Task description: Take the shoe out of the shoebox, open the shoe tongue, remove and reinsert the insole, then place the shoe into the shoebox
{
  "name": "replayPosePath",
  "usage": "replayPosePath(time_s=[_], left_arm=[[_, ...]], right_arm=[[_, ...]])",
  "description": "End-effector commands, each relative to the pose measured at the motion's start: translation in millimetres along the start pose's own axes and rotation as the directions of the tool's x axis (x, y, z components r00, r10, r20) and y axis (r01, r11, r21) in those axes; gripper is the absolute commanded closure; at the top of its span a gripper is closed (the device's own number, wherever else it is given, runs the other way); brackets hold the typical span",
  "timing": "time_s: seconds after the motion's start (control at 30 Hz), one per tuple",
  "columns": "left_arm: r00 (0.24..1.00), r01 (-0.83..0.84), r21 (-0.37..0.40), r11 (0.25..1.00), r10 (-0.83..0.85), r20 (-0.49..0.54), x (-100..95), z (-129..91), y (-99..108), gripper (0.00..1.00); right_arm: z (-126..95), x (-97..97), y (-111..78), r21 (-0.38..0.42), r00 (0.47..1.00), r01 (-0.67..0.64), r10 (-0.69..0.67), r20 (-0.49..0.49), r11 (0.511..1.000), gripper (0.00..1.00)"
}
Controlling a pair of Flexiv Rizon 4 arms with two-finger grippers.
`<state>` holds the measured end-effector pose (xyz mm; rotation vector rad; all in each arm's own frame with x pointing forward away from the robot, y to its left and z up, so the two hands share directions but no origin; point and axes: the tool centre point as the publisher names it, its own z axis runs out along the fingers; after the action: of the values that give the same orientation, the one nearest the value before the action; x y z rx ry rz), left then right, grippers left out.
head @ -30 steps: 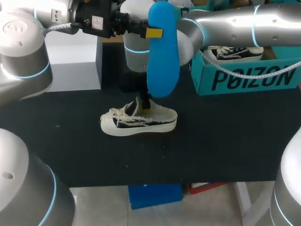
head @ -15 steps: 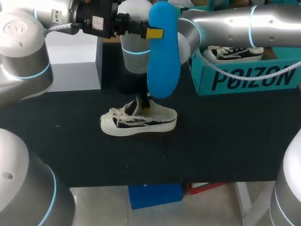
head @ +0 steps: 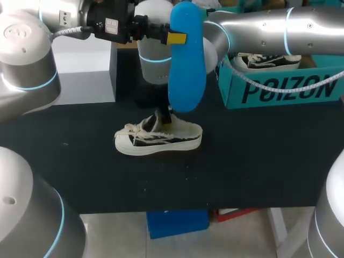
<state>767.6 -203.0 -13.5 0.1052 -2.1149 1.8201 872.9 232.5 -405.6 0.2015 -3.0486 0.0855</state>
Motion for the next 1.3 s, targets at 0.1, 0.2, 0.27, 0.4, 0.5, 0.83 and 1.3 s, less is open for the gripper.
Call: replayPosePath(time_s=[0.1,0.2,0.27,0.4,0.5,0.83,1.3], left_arm=[[1.0,-0.001,0.001,1.0,0.001,0.001,-1.4,1.7,0.8,1.0],[1.0,-0.001,0.001,1.0,0.001,0.001,-1.4,1.7,0.8,1.0],[1.0,-0.001,0.001,1.0,0.001,0.001,-1.4,1.7,0.8,1.0],[1.0,-0.001,0.001,1.0,0.001,0.001,-1.4,1.7,0.8,1.0],[1.0,-0.001,0.001,1.0,0.001,0.001,-1.4,1.7,0.8,1.0],[1.0,-0.001,0.001,1.0,0.001,0.001,-1.4,1.7,0.8,1.0],[1.0,-0.001,0.001,1.0,0.001,0.001,-1.4,1.7,0.8,1.0]], right_arm=[[9.9,-19.2,-3.8,-0.006,1.0,-0.01,0.01,-0.013,1.0,1.0],[-1.2,-23.7,-8.8,-0.001,1.0,-0.02,0.02,-0.004,1.0,1.0],[-8.8,-26.8,-14.2,0.001,0.999,-0.043,0.043,0.001,0.999,1.0],[-24.1,-31.4,-25.2,0.008,0.995,-0.095,0.095,0.014,0.995,1.0],[-34.3,-32.3,-32.0,0.019,0.99,-0.136,0.135,0.026,0.991,1.0],[-60.7,-36.1,-51.0,0.084,0.941,-0.338,0.338,0.008,0.937,1.0],[-81.1,-31.3,-70.9,-0.007,0.701,-0.712,0.711,-0.046,0.702,1.0]])
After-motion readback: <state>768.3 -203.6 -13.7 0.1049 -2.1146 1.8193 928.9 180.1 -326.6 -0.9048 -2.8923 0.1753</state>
